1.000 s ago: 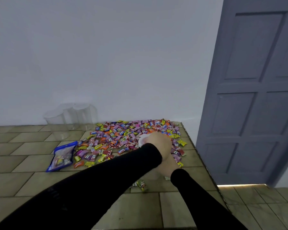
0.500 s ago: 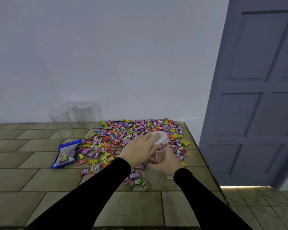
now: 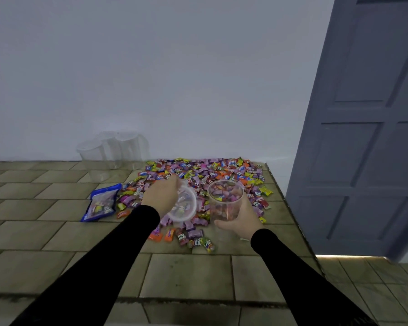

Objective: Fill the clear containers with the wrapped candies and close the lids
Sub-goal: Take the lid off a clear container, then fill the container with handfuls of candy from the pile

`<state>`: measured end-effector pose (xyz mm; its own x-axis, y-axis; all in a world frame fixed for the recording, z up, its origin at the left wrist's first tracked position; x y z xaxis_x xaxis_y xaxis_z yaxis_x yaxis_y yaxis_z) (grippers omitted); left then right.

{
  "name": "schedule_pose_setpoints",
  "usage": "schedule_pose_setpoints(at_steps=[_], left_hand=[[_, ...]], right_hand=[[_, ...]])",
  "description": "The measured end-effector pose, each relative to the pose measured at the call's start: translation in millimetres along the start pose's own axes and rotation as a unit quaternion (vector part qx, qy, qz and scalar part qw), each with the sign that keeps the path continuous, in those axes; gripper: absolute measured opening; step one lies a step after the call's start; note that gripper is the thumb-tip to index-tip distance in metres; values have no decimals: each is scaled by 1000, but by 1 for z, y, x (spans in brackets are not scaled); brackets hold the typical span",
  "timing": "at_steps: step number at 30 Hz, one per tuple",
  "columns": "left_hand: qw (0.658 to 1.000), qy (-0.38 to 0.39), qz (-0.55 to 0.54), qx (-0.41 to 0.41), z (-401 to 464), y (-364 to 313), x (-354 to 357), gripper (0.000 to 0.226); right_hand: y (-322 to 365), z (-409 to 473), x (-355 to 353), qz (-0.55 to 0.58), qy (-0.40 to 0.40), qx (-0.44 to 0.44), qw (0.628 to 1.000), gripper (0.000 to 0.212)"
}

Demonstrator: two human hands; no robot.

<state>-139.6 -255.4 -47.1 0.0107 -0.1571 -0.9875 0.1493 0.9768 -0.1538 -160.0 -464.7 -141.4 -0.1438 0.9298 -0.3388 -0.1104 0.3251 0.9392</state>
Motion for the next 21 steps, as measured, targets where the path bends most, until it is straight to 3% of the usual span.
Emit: schedule_pose_setpoints(at_steps=[3, 9, 14, 21], left_hand=[[990, 126, 29, 60, -11, -3, 41, 11], [961, 250, 69, 96, -27, 1, 94, 24], [957, 255, 70, 121, -31, -3, 109, 24], [958, 236, 73, 143, -33, -9, 109, 23]], right_hand=[[4, -2, 3, 0, 5, -9, 1000, 99], [4, -7, 5, -14, 18, -9, 1000, 98], [3, -9, 6, -38, 20, 2, 999, 111], [4, -12, 6, -57, 30, 10, 998, 106]])
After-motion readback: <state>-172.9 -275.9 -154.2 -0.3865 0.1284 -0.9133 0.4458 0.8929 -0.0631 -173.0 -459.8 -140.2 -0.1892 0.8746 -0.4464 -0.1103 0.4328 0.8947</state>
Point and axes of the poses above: each hand's wrist, its own z-axis towards the middle knuckle, its own x-axis out of the palm, y = z × x, the point moved 9 cm from there along z, towards the middle knuckle, and after that the axes turned 10 degrees about y, right-handed, at the moved point
